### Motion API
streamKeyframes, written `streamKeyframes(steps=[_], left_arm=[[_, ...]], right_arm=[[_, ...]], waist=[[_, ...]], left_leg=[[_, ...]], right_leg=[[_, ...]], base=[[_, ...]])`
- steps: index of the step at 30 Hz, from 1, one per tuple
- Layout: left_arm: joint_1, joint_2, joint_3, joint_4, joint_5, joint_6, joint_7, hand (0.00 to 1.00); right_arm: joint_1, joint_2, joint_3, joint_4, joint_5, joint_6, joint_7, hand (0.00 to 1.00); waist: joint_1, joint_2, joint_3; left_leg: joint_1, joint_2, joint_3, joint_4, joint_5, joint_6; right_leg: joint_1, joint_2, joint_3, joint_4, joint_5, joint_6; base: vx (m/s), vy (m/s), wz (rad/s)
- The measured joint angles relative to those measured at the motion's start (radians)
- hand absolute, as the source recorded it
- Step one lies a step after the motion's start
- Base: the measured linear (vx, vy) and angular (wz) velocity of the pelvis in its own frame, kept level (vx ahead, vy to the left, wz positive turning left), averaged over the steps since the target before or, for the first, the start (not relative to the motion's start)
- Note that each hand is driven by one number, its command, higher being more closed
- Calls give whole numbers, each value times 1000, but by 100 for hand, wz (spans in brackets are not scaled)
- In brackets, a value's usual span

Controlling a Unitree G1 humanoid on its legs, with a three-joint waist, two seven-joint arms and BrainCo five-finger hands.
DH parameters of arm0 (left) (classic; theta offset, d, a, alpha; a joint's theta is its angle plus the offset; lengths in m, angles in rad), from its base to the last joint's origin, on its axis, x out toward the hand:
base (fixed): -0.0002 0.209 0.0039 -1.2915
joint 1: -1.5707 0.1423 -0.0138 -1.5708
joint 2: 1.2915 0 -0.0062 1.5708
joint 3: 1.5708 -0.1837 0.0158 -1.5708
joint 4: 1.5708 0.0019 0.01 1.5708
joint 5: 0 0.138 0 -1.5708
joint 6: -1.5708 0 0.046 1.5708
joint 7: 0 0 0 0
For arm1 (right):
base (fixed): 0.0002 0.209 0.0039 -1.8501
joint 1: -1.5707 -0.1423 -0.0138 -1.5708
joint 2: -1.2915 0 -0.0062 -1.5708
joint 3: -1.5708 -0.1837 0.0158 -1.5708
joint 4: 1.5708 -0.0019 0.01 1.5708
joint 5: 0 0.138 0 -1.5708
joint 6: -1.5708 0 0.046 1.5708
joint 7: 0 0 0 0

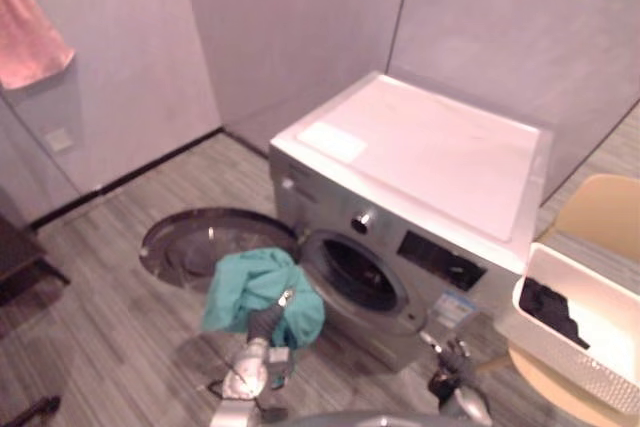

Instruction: Pick up the laundry basket with both hands and put the clothes into the washing machine.

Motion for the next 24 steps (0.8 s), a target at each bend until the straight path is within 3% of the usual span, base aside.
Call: streamKeyframes(steps=[1,4,6,7,10,11,13,14,15,17,19,20,22,24], left_arm=[[1,-2,-3,-2,0,0,-1,100],[-1,-17,-3,-4,1,0,-3,100],[-9,-48,-5,4,0,8,-4,100],[-13,-51,-3,3,0,11,-4,100],[-36,-81,-25,-5,4,11,-8,100],[-35,-81,-24,-11,10,11,-8,100],[-45,-81,-20,-24,10,10,-13,100],[-38,-82,-17,-45,10,9,-20,100],[-16,-81,-8,-72,10,8,-26,100],[13,-82,9,-91,8,7,-26,100],[21,-82,39,-92,8,7,-25,100],[21,-82,47,-92,7,7,-24,100],[22,-75,54,-91,-6,7,-21,100],[22,-75,47,-90,-11,6,-22,100]], right_arm=[[14,1,5,-40,1,-2,3,0],[37,2,7,-96,1,-9,19,0],[34,3,6,-102,2,-10,19,0],[37,3,5,-105,2,-11,17,0],[52,2,19,-105,7,-9,16,0],[53,2,37,-118,14,-9,15,0],[51,2,50,-163,15,-14,16,0],[51,0,56,-183,17,-16,16,0],[58,-6,71,-197,32,-18,17,0],[64,-5,90,-196,33,-11,15,0],[66,0,89,-197,35,-12,-9,0],[66,-1,89,-197,35,-12,-10,0],[67,1,92,-197,35,-11,-20,0],[67,-5,77,-197,35,-21,-28,0]], waist=[[-5,0,0],[-18,-8,0],[-16,-24,-1],[-24,2,-4],[-23,18,12],[-18,14,14],[-4,14,36],[5,31,46],[24,57,55],[30,64,54],[32,49,54],[34,40,55],[34,2,49],[32,-3,50]], left_leg=[[34,0,26,-31,2,7],[54,-7,77,-55,-1,9],[44,-10,119,-57,-6,-9],[44,-2,121,-64,4,-25],[91,30,141,-58,5,-35],[95,45,155,0,-8,-42],[3,91,160,280,-46,-30],[-61,125,143,449,-35,-16],[-147,165,90,656,26,-5],[-187,172,61,763,41,-7],[-223,167,61,724,13,29],[-225,167,58,691,-1,23],[-191,154,2,427,-17,5],[-148,143,-123,212,-4,-5]], right_leg=[[-29,65,-38,24,-72,34],[-44,165,-125,-119,-121,56],[5,196,-157,-355,-135,-44],[14,208,-161,-379,-121,-53],[68,245,-154,-427,-109,-72],[102,254,-146,-444,-109,-72],[149,273,-133,-479,-113,-75],[169,288,-124,-481,-124,-84],[200,309,-110,-469,-148,-91],[228,301,-88,-457,-165,-101],[229,279,-61,-460,-167,-95],[227,269,-47,-460,-166,-93],[221,221,7,-468,-158,-67],[221,197,42,-467,-163,-25]], base=[[43,111,-54],[10,-13,-45],[91,-81,-55],[114,-80,-30],[171,-83,-13],[152,-99,-18],[55,-64,-16],[32,2,-29],[58,31,-35],[157,106,-33],[228,172,-36],[248,196,-58],[270,235,-72],[255,334,-64]])
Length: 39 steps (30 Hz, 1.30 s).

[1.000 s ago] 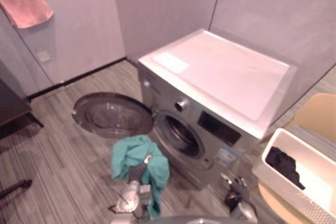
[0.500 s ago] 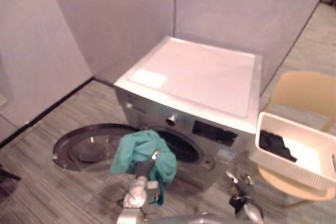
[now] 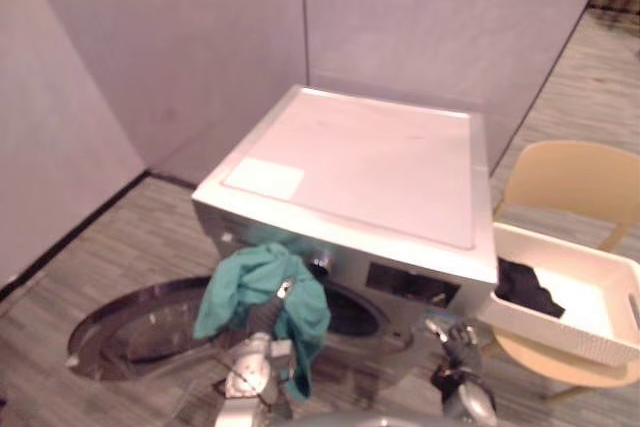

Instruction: Pick up the laundry basket with both hands and put the clothes into the washing machine.

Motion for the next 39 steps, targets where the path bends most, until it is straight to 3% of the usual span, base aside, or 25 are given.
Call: streamKeyframes(steps=[1,2,3,5,6,10,14,16,17,18,19,20,21,22,26,27,28,31,36,39], left_arm=[[0,-5,-19,3,0,0,-1,100],[0,-3,-24,8,0,0,-3,100],[0,5,-20,20,0,1,-1,100],[3,30,-19,31,0,1,1,100],[3,45,-19,38,1,1,0,100],[1,62,-48,40,1,-2,-1,100],[-19,58,-68,49,2,-4,-3,100],[-24,55,-68,52,1,-6,-2,100],[-24,54,-68,54,1,-10,-2,100],[-25,54,-68,61,1,-16,-3,100],[-31,54,-65,70,1,-18,-1,100],[-31,54,-67,71,1,-18,-1,100],[-41,49,-78,85,0,-18,-1,100],[-52,44,-96,90,0,-17,-4,100],[-91,25,-116,79,-9,-21,-1,100],[-107,26,-117,76,-26,-23,1,100],[-120,27,-115,76,-32,-23,3,100],[-166,27,-103,52,-45,-22,23,100],[-233,25,-121,42,-56,-21,49,100],[-332,24,-118,98,-56,-20,81,100]], right_arm=[[4,-12,-17,0,-1,-11,-13,0],[5,-17,-27,11,-4,-13,-17,0],[1,-15,-61,40,-4,-13,-19,0],[4,-16,-78,62,-6,-5,-20,0],[10,-14,-73,64,-11,-1,-9,0],[0,-3,39,99,-31,13,49,0],[-13,-3,42,104,-43,18,49,0],[-14,-2,43,102,-43,18,49,0],[-11,-2,44,102,-43,18,48,0],[-11,-3,44,102,-43,18,48,0],[-12,-3,48,99,-44,17,48,0],[-9,-3,49,96,-45,16,49,0],[-6,-8,49,90,-46,14,49,0],[3,-17,49,88,-45,10,49,0],[1,-48,54,44,-44,7,48,0],[-14,-59,67,36,-43,7,48,0],[-23,-63,74,32,-43,7,48,0],[-70,-65,85,-2,-38,7,45,0],[-145,-71,89,-60,-8,-15,17,0],[-199,-71,92,-64,7,-23,-3,0]], waist=[[-4,24,-16],[-6,18,-24],[-26,-23,-41],[-27,-53,-52],[-30,-54,-54],[-26,-41,-63],[-1,1,-63],[2,13,-64],[3,19,-61],[-1,27,-58],[-1,10,-49],[0,0,-46],[-1,0,-34],[-1,-7,-13],[4,7,69],[-2,-3,98],[-1,7,108],[-1,-5,190],[8,-20,272],[22,-21,314]], left_leg=[[26,-5,-93,-105,80,-41],[43,-16,-138,-128,62,-158],[62,-60,-137,-169,26,-171],[72,-91,-117,-185,33,-160],[82,-99,-100,-183,35,-153],[71,-111,-32,-200,28,-114],[37,-80,66,-195,17,-92],[33,-49,115,-192,15,-95],[26,-26,139,-187,15,-95],[17,-9,154,-188,15,-95],[21,7,178,-179,15,-95],[20,8,176,-170,16,-100],[4,20,169,-143,12,-115],[1,27,143,-148,20,-131],[-55,28,106,-93,29,-146],[-126,32,78,-26,28,-156],[-154,34,65,7,27,-159],[-277,40,6,135,5,-175],[-433,22,-38,365,-92,-175],[-506,24,-44,424,-101,-175]], right_leg=[[-2,-4,20,5,-17,36],[-3,-13,31,6,-29,58],[-3,-65,37,-13,-23,93],[3,-101,47,-44,32,117],[6,-108,60,-67,81,127],[-29,-133,120,-115,158,162],[-117,-132,186,-145,225,181],[-164,-116,179,-144,258,178],[-179,-114,102,-157,276,152],[-184,-114,16,-163,263,123],[-209,-123,-114,-53,186,88],[-210,-129,-163,-35,159,101],[-210,-127,-194,-29,126,136],[-223,-110,-213,-1,101,133],[-323,-119,-222,188,26,120],[-385,-127,-230,273,-3,102],[-408,-131,-237,307,-14,95],[-504,-144,-257,448,-67,78],[-633,-192,-233,684,-183,104],[-714,-192,-211,744,-191,102]], base=[[291,491,-56],[281,489,-28],[210,386,-7],[145,323,-11],[83,299,-25],[-49,198,-49],[-148,57,-74],[-146,-8,-102],[-178,-33,-77],[-209,-92,-78],[-166,-113,-48],[-145,-149,-35],[-183,-152,3],[-202,-155,14],[-107,-169,22],[-96,-124,19],[-94,-94,25],[-119,-59,27],[-111,7,14],[-114,28,-13]])
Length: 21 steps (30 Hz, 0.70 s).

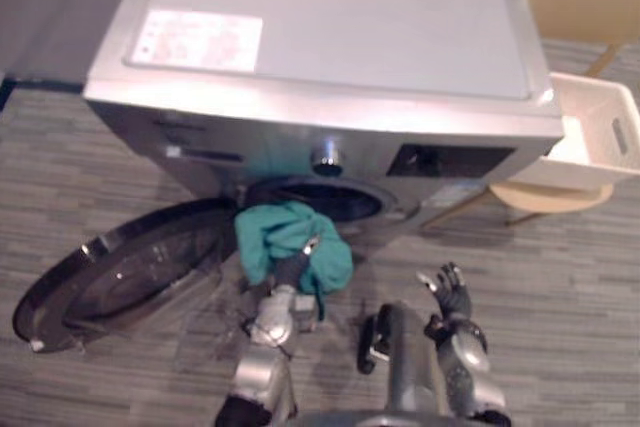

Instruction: Pick up the laundry basket with both hands and put the clothes into the washing machine.

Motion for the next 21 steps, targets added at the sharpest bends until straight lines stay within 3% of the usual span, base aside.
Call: streamKeyframes(steps=[6,10,17,21], left_arm=[[-276,12,128,211,-10,9,104,100],[-553,91,248,332,-84,13,163,100],[-856,226,342,505,-182,28,178,100],[-1019,324,339,506,-296,34,175,100]], right_arm=[[-55,1,56,-33,9,-7,-26,0],[-69,4,65,-103,28,-11,-39,0],[-53,12,63,-235,39,-52,-33,0],[-9,44,48,-268,48,-76,-12,0]], waist=[[-9,-27,43],[-32,-70,75],[-107,-105,100],[-121,-105,100]], left_leg=[[-151,36,7,117,-18,7],[-262,106,44,204,-54,17],[-408,184,83,297,-100,40],[-473,210,86,322,-114,48]], right_leg=[[-170,31,59,85,4,-3],[-322,105,126,112,43,5],[-486,179,188,106,108,7],[-547,198,195,98,122,9]], base=[[-61,10,-31],[-38,16,-72],[-31,53,-54],[2,25,-29]])
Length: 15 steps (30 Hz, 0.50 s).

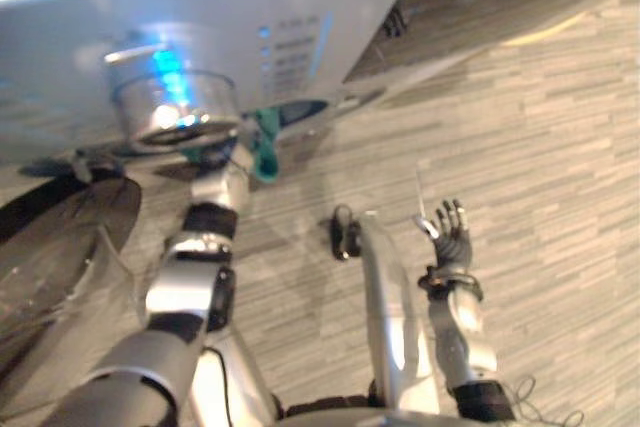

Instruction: Pick up the laundry basket with both hands and put the clothes into the washing machine.

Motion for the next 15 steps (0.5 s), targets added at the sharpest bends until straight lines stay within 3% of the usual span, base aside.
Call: streamKeyframes(steps=[5,6,7,15], left_arm=[[-224,131,-83,-26,-16,0,0,100],[-239,161,-80,-68,8,-39,-6,100],[-242,168,-85,-91,19,-46,-4,100],[-305,293,-231,-107,211,-20,92,100]], right_arm=[[59,30,-26,0,9,-3,21,0],[69,32,-22,-3,22,-6,26,0],[81,31,-28,-9,26,-9,32,0],[166,25,-77,-22,81,-21,70,0]], waist=[[-3,0,0],[-12,0,0],[-14,0,0],[-13,0,0]], left_leg=[[-8,19,24,12,-6,4],[-18,26,22,19,-6,5],[-26,31,24,20,-7,5],[-70,32,23,40,-9,10]], right_leg=[[-22,17,23,-10,10,3],[-26,22,24,-14,13,3],[-34,25,24,-16,17,4],[-103,33,37,22,30,-7]], base=[[16,-11,-19],[9,40,-21],[6,30,-19],[-44,-19,-5]])
